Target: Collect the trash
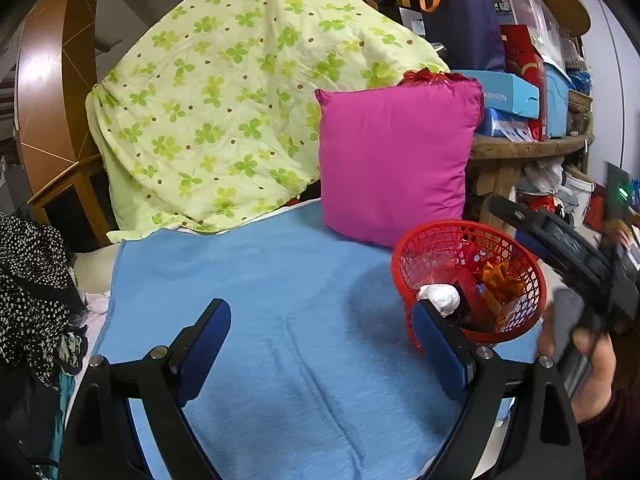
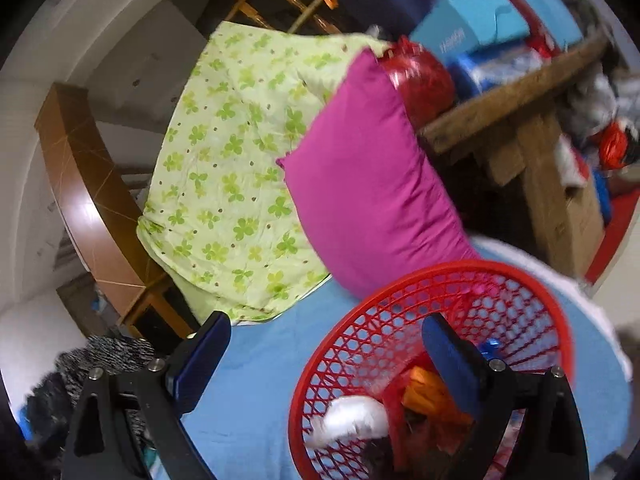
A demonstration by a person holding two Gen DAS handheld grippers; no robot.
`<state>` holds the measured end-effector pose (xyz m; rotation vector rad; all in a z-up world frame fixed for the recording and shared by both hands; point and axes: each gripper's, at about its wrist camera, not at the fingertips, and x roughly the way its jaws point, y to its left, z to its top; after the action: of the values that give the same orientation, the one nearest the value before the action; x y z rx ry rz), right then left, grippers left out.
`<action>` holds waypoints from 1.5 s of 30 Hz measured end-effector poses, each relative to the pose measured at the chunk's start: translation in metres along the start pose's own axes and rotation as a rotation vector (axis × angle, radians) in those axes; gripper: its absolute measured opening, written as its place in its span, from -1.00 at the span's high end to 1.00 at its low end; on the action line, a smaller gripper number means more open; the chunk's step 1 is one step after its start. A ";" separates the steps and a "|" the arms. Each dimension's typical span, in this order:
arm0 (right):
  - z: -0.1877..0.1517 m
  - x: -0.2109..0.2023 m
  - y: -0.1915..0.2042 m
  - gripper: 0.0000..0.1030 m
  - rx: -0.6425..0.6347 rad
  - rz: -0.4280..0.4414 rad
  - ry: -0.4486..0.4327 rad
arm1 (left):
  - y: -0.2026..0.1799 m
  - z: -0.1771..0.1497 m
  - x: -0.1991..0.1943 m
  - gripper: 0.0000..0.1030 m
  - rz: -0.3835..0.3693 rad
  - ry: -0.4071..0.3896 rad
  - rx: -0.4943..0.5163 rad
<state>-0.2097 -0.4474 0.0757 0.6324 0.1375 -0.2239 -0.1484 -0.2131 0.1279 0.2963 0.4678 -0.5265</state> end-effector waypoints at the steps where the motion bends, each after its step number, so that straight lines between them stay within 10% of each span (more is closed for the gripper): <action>1: -0.005 -0.014 0.003 -0.90 -0.014 -0.013 -0.015 | 0.002 0.001 -0.002 -0.80 0.001 -0.006 -0.001; 23: -0.009 -0.186 0.108 -0.90 -0.292 -0.233 -0.055 | 0.023 0.004 -0.092 -0.99 0.150 -0.181 0.014; 45: -0.009 -0.234 0.141 -0.90 -0.345 -0.249 -0.006 | 0.024 0.006 -0.160 -1.00 0.196 -0.279 0.016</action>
<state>-0.4012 -0.2928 0.1948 0.2696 0.2431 -0.4317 -0.2554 -0.1300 0.2158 0.2759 0.1611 -0.3733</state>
